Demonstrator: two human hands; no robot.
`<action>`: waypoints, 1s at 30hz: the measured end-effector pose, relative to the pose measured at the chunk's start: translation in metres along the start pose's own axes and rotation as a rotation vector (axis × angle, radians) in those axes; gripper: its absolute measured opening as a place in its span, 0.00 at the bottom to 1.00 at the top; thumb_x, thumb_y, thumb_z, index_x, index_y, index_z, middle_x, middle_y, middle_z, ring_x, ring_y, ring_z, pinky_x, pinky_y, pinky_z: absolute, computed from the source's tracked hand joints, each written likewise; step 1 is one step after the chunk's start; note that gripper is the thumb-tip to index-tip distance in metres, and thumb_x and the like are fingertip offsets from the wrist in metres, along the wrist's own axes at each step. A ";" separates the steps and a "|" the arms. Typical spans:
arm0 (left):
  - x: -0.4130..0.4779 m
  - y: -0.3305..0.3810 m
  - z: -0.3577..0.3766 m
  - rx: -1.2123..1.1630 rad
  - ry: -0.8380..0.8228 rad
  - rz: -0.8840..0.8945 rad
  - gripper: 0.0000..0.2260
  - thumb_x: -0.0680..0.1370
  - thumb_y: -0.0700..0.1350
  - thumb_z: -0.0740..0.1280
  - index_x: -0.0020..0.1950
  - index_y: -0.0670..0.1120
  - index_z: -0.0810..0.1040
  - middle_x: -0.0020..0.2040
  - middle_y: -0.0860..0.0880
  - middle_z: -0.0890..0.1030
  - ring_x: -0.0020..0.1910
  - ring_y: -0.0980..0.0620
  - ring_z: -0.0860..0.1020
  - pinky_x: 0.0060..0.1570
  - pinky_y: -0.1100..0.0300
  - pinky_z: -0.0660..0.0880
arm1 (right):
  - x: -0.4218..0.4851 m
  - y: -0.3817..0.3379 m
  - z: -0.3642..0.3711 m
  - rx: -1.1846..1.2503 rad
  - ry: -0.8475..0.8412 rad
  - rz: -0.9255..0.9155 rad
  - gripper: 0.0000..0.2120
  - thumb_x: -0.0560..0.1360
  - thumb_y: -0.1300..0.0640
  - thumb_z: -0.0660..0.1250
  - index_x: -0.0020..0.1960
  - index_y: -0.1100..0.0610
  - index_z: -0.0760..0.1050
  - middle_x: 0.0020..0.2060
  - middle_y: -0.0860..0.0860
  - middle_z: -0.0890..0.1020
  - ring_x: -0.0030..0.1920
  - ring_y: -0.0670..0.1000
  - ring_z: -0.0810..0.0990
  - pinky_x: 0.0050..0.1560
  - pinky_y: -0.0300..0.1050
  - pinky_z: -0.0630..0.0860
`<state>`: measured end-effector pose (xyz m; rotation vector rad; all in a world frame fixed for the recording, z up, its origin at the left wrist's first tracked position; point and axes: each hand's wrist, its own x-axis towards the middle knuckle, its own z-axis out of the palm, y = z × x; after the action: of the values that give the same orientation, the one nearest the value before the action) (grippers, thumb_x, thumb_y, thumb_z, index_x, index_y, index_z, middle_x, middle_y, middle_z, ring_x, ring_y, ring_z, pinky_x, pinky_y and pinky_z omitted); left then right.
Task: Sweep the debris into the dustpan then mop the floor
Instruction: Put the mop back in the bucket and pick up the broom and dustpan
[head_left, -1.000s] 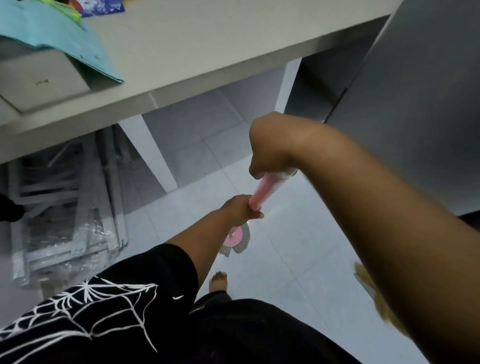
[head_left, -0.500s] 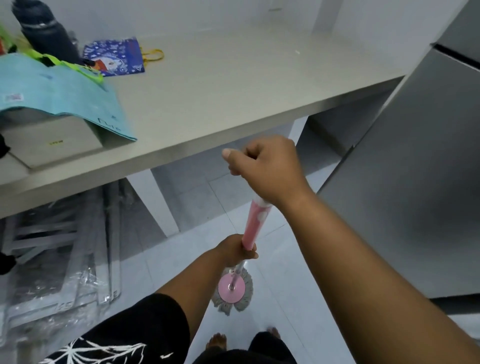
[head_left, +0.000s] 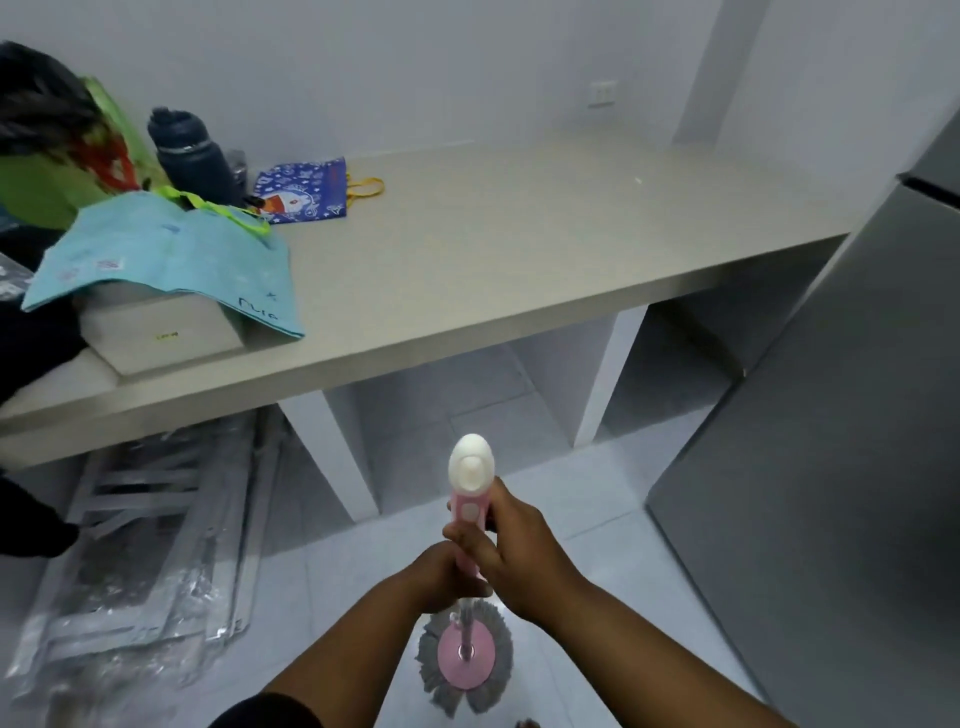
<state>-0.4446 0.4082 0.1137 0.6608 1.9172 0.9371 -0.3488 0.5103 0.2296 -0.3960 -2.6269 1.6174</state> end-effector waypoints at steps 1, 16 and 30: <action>0.000 0.002 0.003 -0.090 0.043 -0.015 0.12 0.79 0.39 0.67 0.61 0.36 0.72 0.55 0.32 0.77 0.57 0.37 0.78 0.58 0.42 0.77 | 0.003 0.006 -0.002 -0.012 -0.026 -0.005 0.19 0.75 0.35 0.63 0.62 0.40 0.65 0.57 0.40 0.79 0.55 0.40 0.77 0.51 0.27 0.71; -0.022 -0.034 0.009 -0.361 0.264 -0.082 0.15 0.80 0.40 0.65 0.66 0.40 0.72 0.62 0.39 0.78 0.65 0.41 0.75 0.65 0.44 0.73 | 0.032 0.014 0.024 -0.086 -0.254 -0.002 0.20 0.76 0.47 0.69 0.65 0.48 0.68 0.60 0.48 0.80 0.61 0.52 0.79 0.60 0.46 0.77; -0.129 -0.061 -0.091 -0.428 0.751 -0.142 0.08 0.73 0.53 0.73 0.48 0.64 0.79 0.45 0.63 0.83 0.47 0.64 0.81 0.46 0.69 0.74 | 0.093 -0.135 0.097 -0.031 -0.398 -0.420 0.23 0.72 0.45 0.72 0.65 0.50 0.74 0.53 0.41 0.79 0.52 0.43 0.79 0.46 0.29 0.74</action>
<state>-0.4678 0.2463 0.1551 -0.1124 2.2340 1.5889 -0.4813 0.3899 0.2943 0.5000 -2.7391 1.6399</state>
